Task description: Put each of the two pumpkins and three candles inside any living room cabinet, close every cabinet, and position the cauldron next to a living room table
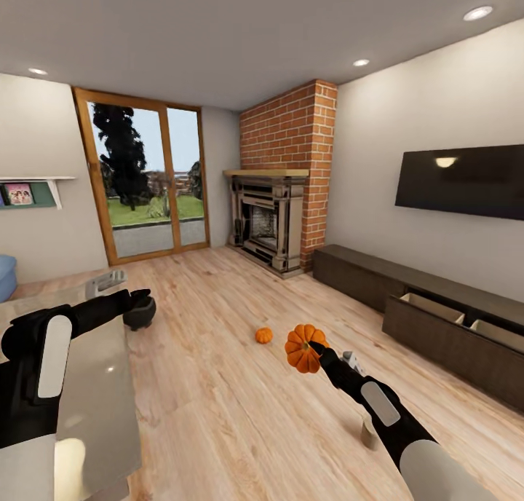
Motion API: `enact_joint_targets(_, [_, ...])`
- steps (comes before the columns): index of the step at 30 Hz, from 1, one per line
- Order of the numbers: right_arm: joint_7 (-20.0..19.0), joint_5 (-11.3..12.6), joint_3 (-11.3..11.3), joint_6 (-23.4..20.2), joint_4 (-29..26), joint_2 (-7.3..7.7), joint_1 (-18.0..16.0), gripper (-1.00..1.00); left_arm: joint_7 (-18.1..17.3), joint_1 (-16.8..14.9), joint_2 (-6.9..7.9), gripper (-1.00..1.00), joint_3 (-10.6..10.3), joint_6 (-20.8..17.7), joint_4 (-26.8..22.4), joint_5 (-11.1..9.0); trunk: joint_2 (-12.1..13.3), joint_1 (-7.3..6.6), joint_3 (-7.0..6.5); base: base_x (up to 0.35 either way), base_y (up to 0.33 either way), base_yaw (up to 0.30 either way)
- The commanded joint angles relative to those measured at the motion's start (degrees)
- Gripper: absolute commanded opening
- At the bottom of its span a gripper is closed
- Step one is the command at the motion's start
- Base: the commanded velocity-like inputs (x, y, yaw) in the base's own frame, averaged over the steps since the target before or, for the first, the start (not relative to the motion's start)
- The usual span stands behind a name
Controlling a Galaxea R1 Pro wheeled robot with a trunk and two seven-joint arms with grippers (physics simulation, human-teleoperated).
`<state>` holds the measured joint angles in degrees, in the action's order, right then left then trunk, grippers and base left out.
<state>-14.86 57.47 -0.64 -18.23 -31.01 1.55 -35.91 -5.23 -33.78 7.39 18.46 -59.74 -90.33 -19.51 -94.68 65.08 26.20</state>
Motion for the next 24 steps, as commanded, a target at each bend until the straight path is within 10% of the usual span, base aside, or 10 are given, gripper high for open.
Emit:
enact_joint_targets(1, [0.0, 0.5, -0.1, -0.2, 0.0, 0.03, 0.0, -1.00, -0.5, -0.1, -0.01, 1.00, 0.1, -0.3, 0.0, 0.4, 0.0, 0.01, 0.07, 0.221, -0.016, 0.000])
enact_joint_targets(24, [0.0, 0.5, -0.1, -0.2, 0.0, -0.05, 0.0, -1.00, -0.4, -0.1, -0.10, 1.00, 0.1, -0.3, 0.1, 0.5, 0.0, 0.01, 0.07, 0.316, -0.012, 0.000])
